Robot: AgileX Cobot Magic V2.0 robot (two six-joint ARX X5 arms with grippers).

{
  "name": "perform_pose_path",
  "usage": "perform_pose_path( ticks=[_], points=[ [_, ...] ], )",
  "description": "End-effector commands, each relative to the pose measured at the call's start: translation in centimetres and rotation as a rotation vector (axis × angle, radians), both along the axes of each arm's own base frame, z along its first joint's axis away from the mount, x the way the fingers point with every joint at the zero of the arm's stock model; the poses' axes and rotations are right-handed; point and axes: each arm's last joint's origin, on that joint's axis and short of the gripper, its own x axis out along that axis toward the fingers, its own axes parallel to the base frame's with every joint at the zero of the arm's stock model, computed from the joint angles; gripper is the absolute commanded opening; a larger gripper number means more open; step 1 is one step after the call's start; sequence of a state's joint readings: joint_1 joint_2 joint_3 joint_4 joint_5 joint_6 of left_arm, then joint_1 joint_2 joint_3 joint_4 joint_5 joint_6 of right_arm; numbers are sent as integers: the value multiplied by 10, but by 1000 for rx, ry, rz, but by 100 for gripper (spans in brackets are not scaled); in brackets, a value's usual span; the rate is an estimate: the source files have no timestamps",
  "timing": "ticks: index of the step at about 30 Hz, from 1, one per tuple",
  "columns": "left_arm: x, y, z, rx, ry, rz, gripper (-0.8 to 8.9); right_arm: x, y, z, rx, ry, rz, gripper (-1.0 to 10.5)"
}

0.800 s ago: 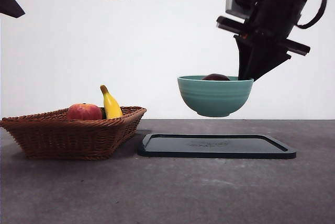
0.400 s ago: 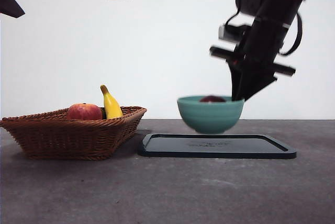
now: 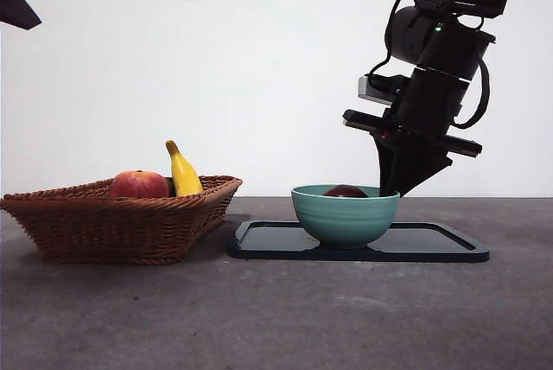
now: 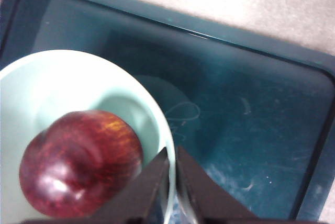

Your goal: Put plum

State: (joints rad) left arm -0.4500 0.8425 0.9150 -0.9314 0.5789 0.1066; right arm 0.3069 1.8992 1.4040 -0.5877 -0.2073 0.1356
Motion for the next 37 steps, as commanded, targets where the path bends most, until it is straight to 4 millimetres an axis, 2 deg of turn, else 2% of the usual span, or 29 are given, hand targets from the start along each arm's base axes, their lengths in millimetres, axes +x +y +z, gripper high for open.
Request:
perform_pose_path(
  ticks=[1, 6, 10, 15, 20, 25, 33, 37],
  points=[
    [1, -2, 4, -9, -23, -18, 433, 7, 4, -4, 1, -5, 10, 11],
    [1, -2, 4, -9, -24, -18, 433, 7, 4, -4, 1, -4, 10, 20],
    [1, -2, 4, -9, -24, -18, 433, 6, 4, -4, 3, -1, 5, 156],
    [1, -2, 4, -9, -24, -18, 433, 4, 3, 5, 12, -15, 0, 165],
    [1, -2, 4, -10, -24, -18, 433, -7, -1, 34, 29, -76, -1, 165],
    [1, -2, 4, -10, -24, -18, 433, -30, -8, 75, 38, -143, 24, 165],
    [1, -2, 4, -9, -23, -17, 433, -86, -21, 139, 100, -229, 86, 165],
    [1, -2, 4, -9, -24, -17, 433, -116, -25, 162, 115, -287, 122, 165]
  ],
)
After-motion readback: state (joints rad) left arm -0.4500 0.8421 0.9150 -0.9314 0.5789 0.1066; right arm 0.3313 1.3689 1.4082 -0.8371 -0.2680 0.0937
